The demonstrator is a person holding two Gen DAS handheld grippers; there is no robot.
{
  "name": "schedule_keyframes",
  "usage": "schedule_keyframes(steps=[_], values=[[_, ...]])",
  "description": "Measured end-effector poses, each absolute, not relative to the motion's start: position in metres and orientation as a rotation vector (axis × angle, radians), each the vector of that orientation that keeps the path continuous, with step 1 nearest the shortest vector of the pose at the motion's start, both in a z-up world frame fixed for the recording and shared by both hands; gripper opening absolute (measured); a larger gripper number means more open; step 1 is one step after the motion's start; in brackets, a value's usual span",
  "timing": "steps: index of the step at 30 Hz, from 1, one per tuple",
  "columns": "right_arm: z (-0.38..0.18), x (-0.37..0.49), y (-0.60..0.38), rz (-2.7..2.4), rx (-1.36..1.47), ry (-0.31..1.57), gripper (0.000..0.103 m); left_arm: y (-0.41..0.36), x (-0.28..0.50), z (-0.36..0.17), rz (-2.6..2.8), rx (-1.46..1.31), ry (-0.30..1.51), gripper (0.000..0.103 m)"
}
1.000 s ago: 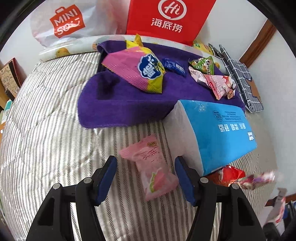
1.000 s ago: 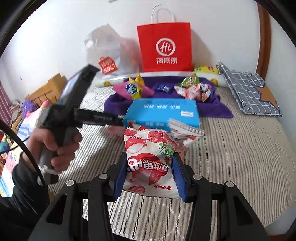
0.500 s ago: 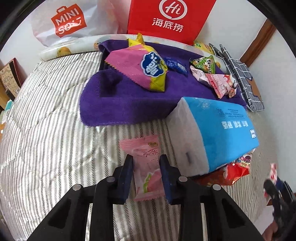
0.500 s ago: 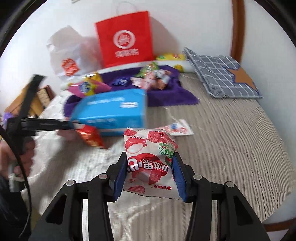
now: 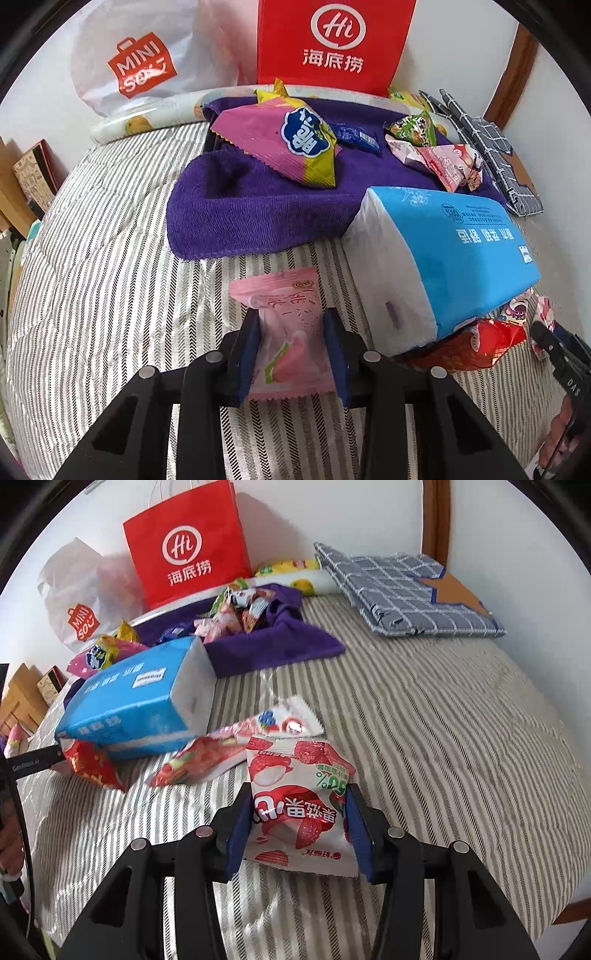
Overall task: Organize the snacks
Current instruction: 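Carry the strawberry candy bag and pink packet up toward the purple towel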
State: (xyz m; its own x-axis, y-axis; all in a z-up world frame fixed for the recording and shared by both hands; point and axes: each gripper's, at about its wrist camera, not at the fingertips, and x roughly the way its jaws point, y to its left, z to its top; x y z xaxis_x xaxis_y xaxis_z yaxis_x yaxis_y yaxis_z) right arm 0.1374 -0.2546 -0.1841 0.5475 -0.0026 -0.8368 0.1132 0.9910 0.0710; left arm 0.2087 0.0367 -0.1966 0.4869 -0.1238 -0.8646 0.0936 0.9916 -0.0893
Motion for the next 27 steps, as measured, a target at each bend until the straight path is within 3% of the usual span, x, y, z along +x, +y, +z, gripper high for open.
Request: schedule_keyframes(steps=[7, 25, 27], values=[[-0.187, 0.152, -0.259, -0.068, 0.113, 0.964, 0.050, 0.026, 0.200, -0.200, -0.111, 0.041, 0.964, 0.035], [-0.190, 0.157, -0.255, -0.078, 0.078, 0.983, 0.050, 0.027, 0.201, -0.201, -0.102, 0.017, 0.960, 0.034], [-0.190, 0.157, -0.256, -0.069, 0.082, 0.985, 0.054, 0.029, 0.201, -0.201, -0.108, 0.003, 0.958, 0.031]])
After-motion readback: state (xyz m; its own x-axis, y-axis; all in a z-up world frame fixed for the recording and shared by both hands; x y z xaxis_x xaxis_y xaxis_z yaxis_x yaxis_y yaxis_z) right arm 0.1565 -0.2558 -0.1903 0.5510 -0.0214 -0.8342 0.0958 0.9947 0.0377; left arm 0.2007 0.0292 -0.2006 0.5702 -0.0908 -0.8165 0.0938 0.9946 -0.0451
